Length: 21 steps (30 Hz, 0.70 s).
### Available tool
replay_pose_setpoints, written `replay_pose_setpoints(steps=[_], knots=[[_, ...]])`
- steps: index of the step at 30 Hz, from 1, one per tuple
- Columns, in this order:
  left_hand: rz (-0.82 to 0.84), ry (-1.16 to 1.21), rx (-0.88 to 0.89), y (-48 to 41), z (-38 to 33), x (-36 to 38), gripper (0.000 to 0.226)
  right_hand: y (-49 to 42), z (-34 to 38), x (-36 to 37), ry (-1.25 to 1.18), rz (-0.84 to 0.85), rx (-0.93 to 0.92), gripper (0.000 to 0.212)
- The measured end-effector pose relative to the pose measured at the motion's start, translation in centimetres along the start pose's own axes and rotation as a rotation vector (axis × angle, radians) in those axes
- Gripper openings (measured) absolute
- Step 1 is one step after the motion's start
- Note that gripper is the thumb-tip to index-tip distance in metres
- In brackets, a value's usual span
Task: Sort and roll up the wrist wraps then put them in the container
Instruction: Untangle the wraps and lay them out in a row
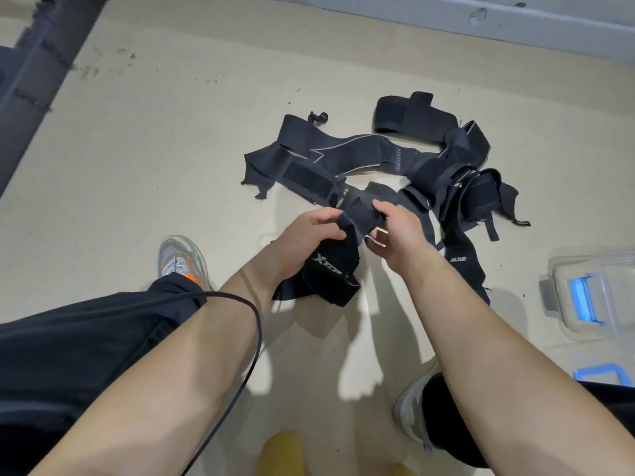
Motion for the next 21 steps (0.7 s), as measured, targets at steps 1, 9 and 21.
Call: replay_pose_setpoints(steps=[1,9,21], knots=[[0.006,-0.009,0.000,0.2,0.0,0.1,0.032,-0.2,0.0,-0.3,-0.046,-0.034,0.018,0.010],[-0.058,0.120,0.067,0.8,-3.2,-1.2,0.037,-0.5,1.4,-7.3,-0.120,-0.369,-0.032,0.013],[-0.180,0.590,0.116,0.6,-6.4,-3.8,0.032,3.6,0.4,4.2,0.381,0.387,-0.106,0.107]])
Point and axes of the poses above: each hand's wrist, its own y-axis away from the middle knuckle, its own x-axis out of the palm, z = x × y, the point moved 5 cm from there along -y, towards the middle knuckle, and after that the axes turned 5 degrees about -y, right-handed, at the moved point
